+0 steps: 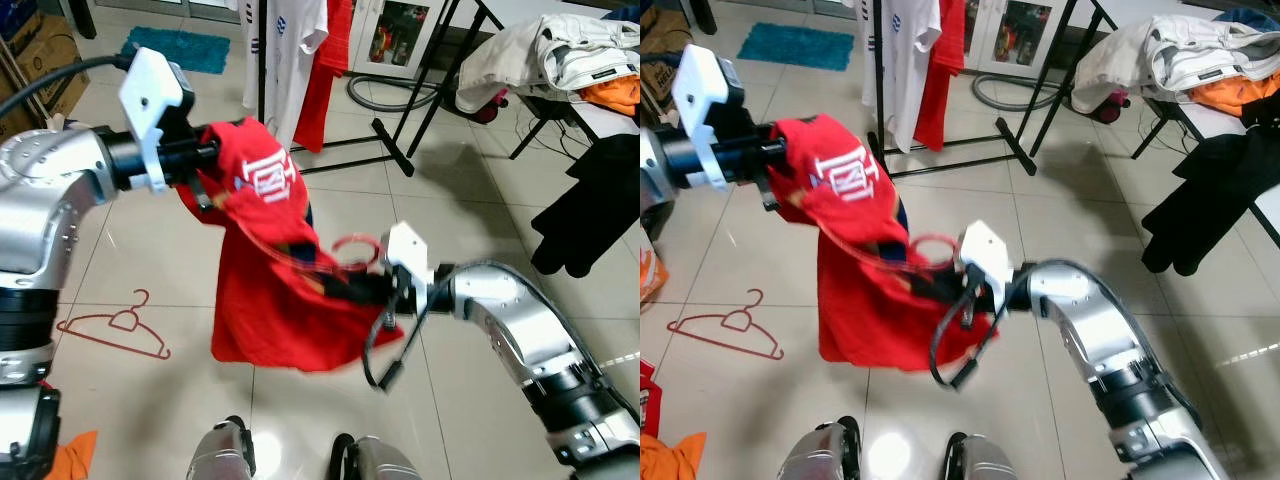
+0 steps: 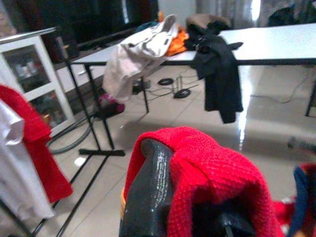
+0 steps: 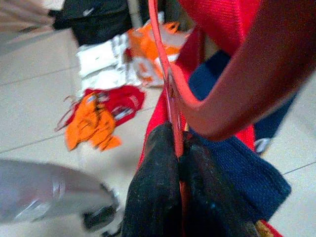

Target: Hang hanger

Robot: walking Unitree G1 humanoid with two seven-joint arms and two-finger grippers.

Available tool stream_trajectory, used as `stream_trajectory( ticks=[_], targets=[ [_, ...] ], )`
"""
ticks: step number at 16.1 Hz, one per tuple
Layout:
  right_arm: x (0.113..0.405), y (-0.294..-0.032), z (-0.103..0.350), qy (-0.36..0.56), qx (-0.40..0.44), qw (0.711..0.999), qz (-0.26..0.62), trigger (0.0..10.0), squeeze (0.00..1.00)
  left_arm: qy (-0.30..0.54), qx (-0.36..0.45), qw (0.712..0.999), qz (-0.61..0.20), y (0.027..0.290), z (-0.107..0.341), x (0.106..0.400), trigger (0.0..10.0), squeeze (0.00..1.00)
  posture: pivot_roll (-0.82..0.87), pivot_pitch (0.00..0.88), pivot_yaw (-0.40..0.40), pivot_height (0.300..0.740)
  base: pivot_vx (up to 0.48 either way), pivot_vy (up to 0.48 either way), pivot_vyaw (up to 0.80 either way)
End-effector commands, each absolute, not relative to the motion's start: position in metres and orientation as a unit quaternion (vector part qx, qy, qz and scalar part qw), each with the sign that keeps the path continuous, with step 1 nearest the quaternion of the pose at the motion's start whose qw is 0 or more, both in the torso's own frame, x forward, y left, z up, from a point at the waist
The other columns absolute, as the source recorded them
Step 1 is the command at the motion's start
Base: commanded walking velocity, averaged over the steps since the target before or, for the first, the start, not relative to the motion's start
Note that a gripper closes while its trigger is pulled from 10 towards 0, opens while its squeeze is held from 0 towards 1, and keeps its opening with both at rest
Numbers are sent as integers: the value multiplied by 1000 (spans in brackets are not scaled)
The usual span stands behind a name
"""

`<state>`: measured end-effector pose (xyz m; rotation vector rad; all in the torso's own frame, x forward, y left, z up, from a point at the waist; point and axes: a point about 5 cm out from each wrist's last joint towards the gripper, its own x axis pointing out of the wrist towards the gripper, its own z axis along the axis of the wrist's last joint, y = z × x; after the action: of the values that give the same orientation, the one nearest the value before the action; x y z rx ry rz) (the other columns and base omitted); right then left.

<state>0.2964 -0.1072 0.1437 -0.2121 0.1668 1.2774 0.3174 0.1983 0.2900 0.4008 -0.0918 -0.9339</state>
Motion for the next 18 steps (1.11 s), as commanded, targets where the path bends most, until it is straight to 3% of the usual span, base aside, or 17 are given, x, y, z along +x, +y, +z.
stream_trajectory(
  ticks=[1, 8, 11, 13, 18],
  targets=[
    [303, -115, 145, 75, -106, 816, 563, 0, 0, -58, 200, 871, -445, 198, 298, 315, 10000, 0, -22, 160, -115, 740, 0, 0, 0],
    [311, -119, 165, 24, -111, 838, 533, 0, 0, 32, 195, 917, -347, 241, 275, 325, 10000, 0, -23, 158, -120, 740, 0, 0, 0],
    [314, -118, 166, 11, -113, 847, 519, 0, 0, 39, 193, 919, -343, 242, 273, 325, 10000, 0, -23, 158, -120, 740, 0, 0, 0],
    [327, -111, 166, -28, -134, 878, 459, 0, 0, 47, 154, 925, -344, 239, 269, 322, 10000, 0, -23, 158, -120, 740, 0, 0, 0],
    [334, -105, 161, -69, -191, 892, 403, 0, 0, 26, 48, 913, -404, 220, 278, 309, 10000, 0, -17, 157, -114, 740, 0, 0, 0]
  ],
)
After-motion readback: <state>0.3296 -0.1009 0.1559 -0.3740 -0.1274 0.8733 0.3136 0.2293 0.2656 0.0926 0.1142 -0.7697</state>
